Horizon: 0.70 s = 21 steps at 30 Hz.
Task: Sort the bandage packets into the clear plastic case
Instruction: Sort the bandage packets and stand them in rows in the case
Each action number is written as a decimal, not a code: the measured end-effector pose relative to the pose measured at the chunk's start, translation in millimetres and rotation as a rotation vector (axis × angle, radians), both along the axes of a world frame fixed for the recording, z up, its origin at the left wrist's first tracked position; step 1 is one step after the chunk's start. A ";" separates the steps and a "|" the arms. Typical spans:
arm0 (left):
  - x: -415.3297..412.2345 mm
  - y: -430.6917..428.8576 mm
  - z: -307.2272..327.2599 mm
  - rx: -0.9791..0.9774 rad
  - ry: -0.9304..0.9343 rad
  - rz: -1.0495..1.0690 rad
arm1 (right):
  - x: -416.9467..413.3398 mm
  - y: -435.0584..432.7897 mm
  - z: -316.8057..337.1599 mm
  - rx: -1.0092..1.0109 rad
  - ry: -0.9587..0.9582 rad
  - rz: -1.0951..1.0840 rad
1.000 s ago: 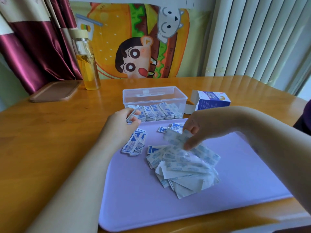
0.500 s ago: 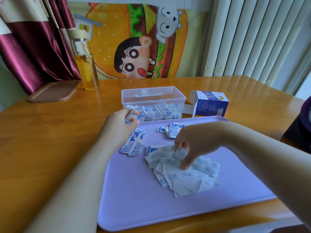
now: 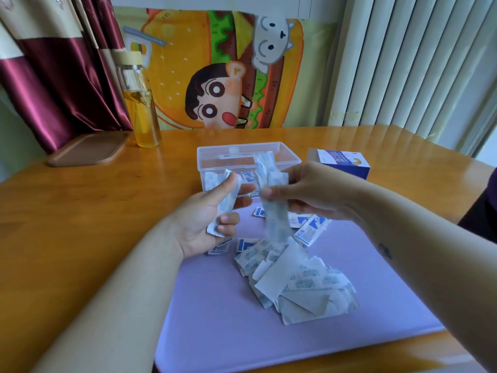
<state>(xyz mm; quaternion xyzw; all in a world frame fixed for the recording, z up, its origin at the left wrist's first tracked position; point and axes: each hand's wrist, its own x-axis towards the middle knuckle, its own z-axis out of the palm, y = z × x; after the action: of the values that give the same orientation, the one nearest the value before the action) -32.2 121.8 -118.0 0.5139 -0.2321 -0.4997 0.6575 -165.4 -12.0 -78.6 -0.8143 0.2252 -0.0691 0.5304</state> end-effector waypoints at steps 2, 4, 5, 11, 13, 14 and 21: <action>-3.6 1.2 2.0 -0.026 0.012 -0.097 | 8.8 9.0 -3.6 0.090 -0.057 0.003; -6.5 2.0 3.2 -0.041 -0.005 -0.187 | 16.6 16.4 -6.1 0.114 -0.097 0.004; -6.8 2.5 2.7 -0.035 -0.028 -0.207 | 19.9 19.3 -6.9 0.118 -0.114 0.005; -5.3 4.8 -0.2 0.037 -0.113 -0.147 | 30.7 27.3 -9.7 -0.317 -0.226 -0.076; -4.1 4.4 -0.7 -0.001 -0.100 -0.173 | 30.0 26.7 -10.1 -0.401 -0.246 -0.111; -3.7 4.0 -1.2 -0.012 -0.092 -0.188 | 29.3 24.8 -10.9 -0.443 -0.246 -0.122; -4.0 5.7 0.9 0.005 0.085 -0.240 | 24.4 20.8 -4.9 -0.540 -0.251 0.043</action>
<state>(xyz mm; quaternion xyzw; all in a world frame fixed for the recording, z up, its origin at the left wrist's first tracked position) -36.2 127.5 -117.1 0.4627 -0.2626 -0.5965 0.6009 -141.0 8.8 -83.5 -0.9157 0.1142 -0.2153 0.3194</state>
